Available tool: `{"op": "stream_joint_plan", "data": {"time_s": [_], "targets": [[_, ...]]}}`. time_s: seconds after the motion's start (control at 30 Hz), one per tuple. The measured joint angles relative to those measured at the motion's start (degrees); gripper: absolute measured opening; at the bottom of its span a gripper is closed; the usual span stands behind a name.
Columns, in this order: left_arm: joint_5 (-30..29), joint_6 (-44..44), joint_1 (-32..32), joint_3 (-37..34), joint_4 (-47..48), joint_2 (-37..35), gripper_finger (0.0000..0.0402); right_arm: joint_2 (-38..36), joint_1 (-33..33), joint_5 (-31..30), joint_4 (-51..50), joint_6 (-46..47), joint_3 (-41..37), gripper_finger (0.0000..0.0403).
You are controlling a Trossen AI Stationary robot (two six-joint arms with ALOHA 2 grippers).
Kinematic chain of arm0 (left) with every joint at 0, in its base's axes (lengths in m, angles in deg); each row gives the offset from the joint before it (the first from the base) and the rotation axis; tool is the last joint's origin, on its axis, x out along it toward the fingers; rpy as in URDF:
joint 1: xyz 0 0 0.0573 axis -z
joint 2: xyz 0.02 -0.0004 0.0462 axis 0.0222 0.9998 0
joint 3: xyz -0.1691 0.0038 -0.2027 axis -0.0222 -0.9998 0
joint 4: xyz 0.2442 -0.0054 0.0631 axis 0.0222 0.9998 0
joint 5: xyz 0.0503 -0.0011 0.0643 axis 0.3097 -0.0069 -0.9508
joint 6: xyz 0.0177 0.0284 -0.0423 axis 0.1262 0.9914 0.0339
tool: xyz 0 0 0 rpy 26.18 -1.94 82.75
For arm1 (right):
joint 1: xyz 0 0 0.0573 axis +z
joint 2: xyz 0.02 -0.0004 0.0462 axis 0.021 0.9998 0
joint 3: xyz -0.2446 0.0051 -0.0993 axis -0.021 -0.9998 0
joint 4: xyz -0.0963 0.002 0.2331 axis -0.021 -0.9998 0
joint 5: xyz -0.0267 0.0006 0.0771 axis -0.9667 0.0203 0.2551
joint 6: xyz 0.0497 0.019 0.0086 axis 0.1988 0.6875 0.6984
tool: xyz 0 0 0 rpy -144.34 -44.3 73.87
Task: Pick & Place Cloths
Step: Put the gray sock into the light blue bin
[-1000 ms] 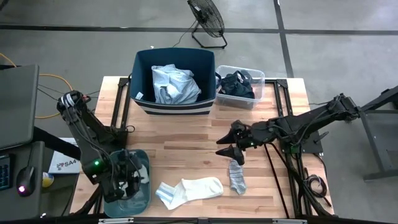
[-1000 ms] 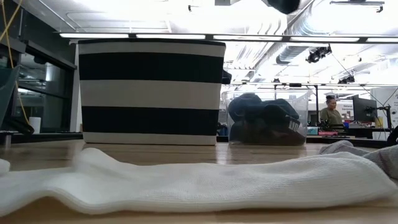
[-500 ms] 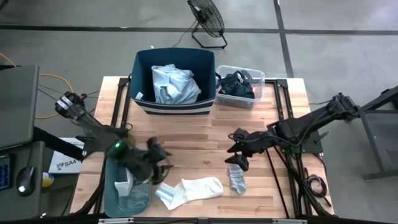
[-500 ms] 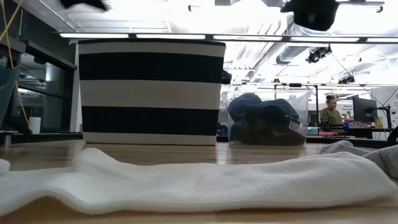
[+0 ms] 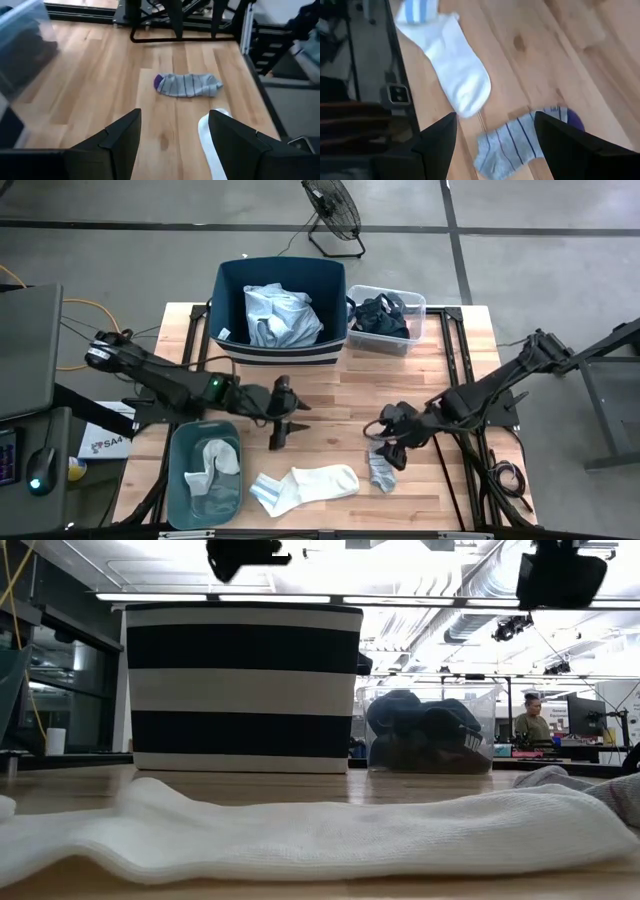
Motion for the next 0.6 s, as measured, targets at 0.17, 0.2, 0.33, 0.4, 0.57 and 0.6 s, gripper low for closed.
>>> {"op": "stream_joint_plan", "data": {"time_s": [0.17, 0.2, 0.33, 0.4, 0.57, 0.6], "targets": [[3.8, 0.0, -1.8, -3.0, -7.1, 0.0, 0.0228, 3.8, 2.1, 1.8, -0.6, -1.5, 0.0, 0.0258], [3.8, 0.4, -1.8, -3.0, -7.8, 0.0, 0.0228, 4.7, 2.4, 2.6, -0.9, -1.9, 0.0, 0.0258], [3.8, 2.0, -1.7, -3.2, -8.0, 0.0, 0.0228, 8.0, 3.6, 3.4, -2.5, -4.1, 0.0, 0.0258], [3.9, 2.4, -1.7, -3.2, -7.7, -0.2, 0.0228, 9.5, 3.9, 3.4, -2.9, -5.5, 0.0, 0.0258], [3.7, 2.6, -1.8, -3.2, -3.6, -2.1, 0.0228, 13.0, 4.2, 3.5, -3.1, -8.3, 0.0, 0.0258], [3.6, 2.7, -1.8, -3.3, -2.9, -2.7, 0.0228, 13.8, 4.2, 3.5, -3.2, -9.2, 0.0, 0.0258]]}}
